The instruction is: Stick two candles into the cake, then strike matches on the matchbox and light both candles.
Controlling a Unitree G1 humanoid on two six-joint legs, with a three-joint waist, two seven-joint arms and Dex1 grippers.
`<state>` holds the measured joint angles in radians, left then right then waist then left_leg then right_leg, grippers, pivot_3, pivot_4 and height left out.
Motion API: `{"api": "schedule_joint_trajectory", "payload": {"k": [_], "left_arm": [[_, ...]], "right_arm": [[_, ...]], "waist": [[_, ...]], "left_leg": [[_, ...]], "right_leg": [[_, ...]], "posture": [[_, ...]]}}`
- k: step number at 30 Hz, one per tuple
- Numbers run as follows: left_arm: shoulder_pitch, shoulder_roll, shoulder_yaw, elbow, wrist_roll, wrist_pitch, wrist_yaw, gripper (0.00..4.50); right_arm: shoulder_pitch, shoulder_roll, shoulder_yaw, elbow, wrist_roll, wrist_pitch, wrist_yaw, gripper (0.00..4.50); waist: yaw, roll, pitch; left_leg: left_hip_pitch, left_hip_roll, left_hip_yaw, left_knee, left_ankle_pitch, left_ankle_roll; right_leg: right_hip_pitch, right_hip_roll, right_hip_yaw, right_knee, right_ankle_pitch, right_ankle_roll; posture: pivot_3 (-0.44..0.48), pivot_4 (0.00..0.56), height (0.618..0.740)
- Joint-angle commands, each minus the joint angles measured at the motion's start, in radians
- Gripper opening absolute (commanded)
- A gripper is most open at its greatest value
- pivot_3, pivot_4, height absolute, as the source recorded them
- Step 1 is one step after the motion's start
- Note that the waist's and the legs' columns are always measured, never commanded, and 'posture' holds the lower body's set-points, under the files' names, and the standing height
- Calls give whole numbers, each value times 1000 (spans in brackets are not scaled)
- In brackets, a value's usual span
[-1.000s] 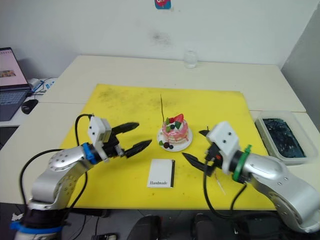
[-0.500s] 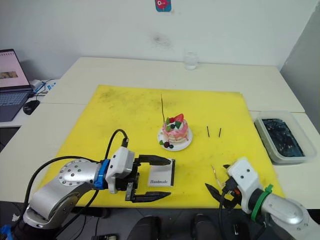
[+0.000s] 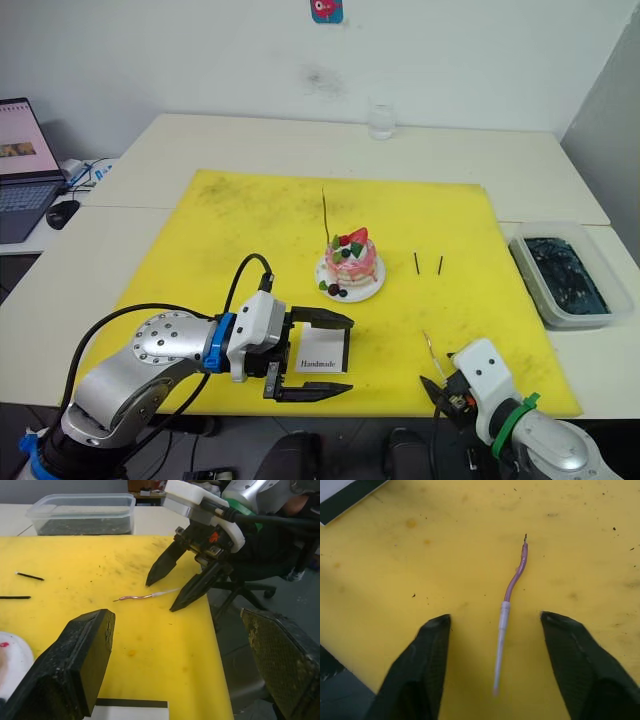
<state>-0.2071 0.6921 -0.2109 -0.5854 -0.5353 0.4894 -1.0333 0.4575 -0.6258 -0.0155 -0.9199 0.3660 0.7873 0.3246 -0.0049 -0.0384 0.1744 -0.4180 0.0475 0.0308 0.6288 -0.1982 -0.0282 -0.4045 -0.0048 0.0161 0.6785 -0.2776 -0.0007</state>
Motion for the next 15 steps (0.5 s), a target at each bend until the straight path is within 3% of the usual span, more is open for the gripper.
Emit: {"api": "schedule_joint_trajectory", "payload": {"k": [1, 6, 11, 15], "left_arm": [[-16, -11, -7, -32, -1, -11, 7, 4500], [-2, -29, -10, -30, 6, -20, 16, 4500], [18, -38, -26, -32, 8, -28, 8, 4500], [13, -55, -58, -16, 15, -58, -8, 4500]], "right_arm": [[4, -17, 14, -20, -48, 11, -17, 1720], [-5, -27, -3, -51, -62, 28, -8, 37], [-2, -59, -84, -102, -28, 40, 50, 37], [-13, -108, -273, -127, 77, 45, 169, 37]], "waist": [[0, 0, 0], [1, 0, 0], [2, 0, 0], [2, 0, 0]], "left_leg": [[0, 0, 0, 0, 0, 0], [0, 0, 0, 0, 0, 0], [0, 0, 0, 0, 0, 0], [0, 0, 0, 0, 0, 0]], "right_leg": [[0, 0, 0, 0, 0, 0], [0, 0, 0, 0, 0, 0], [0, 0, 0, 0, 0, 0], [0, 0, 0, 0, 1, 1]], "posture": [[0, 150, 740], [0, 150, 740], [0, 150, 740], [0, 150, 740]]}}
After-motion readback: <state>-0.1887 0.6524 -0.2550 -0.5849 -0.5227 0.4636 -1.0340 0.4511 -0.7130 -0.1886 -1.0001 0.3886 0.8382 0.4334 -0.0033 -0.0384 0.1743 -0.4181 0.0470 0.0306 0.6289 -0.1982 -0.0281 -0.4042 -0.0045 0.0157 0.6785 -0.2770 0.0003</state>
